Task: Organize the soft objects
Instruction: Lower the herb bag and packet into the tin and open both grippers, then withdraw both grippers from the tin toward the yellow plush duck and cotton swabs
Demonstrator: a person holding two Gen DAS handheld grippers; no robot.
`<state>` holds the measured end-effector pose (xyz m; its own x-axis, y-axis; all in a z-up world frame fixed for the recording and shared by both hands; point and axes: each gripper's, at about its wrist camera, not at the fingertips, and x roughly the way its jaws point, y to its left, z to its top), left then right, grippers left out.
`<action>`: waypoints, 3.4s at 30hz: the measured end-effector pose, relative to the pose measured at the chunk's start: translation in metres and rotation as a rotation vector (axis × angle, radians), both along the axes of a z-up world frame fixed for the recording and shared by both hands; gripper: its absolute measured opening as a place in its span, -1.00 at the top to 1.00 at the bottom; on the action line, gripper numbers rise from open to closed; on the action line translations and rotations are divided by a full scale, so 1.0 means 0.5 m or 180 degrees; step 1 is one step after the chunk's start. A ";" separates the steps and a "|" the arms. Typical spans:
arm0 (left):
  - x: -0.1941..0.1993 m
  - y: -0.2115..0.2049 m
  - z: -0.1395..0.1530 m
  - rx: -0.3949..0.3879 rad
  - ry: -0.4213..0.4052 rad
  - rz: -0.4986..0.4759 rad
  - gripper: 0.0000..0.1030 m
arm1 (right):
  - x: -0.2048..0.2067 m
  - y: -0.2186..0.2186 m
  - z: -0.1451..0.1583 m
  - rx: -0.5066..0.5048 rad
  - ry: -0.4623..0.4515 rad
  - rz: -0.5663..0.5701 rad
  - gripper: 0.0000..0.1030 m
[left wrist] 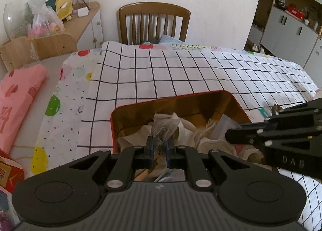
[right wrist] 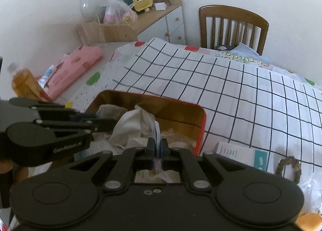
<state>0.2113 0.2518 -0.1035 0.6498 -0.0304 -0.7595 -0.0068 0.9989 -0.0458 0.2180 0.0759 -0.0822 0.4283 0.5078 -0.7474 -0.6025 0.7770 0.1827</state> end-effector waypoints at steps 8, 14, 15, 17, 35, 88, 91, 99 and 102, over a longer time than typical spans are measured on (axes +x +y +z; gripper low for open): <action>0.000 -0.006 -0.009 -0.0010 0.0077 0.0027 0.51 | -0.011 0.004 -0.007 -0.0032 -0.0010 0.0120 0.65; -0.011 0.001 0.007 -0.0026 -0.0067 0.0083 -0.23 | -0.021 0.001 -0.003 -0.0025 -0.0055 0.0173 0.51; -0.010 0.001 0.009 -0.0041 -0.0065 0.0082 -0.23 | -0.022 0.001 -0.001 -0.0025 -0.0070 0.0181 0.47; -0.014 0.002 0.015 -0.0037 -0.0083 0.0091 -0.23 | -0.027 -0.002 0.004 -0.0019 -0.0109 0.0202 0.40; -0.087 -0.038 0.096 -0.0043 -0.0319 -0.0055 -0.37 | -0.069 -0.084 0.092 0.0182 -0.0329 0.0242 -0.04; -0.141 -0.490 0.167 -0.0453 -0.0905 -0.0610 -0.99 | -0.172 -0.677 0.139 0.0315 -0.0724 -0.0660 -0.98; -0.136 -0.516 0.142 -0.0395 -0.0867 -0.0639 -0.99 | -0.162 -0.695 0.117 0.0239 -0.0706 -0.0708 -0.99; -0.109 -0.577 0.058 -0.0169 -0.0718 -0.0772 -0.99 | -0.109 -0.732 0.045 0.0158 -0.0489 -0.0998 -0.99; -0.094 -0.597 0.030 -0.0117 -0.0645 -0.0806 -0.99 | -0.090 -0.733 0.022 0.0118 -0.0426 -0.1023 -0.98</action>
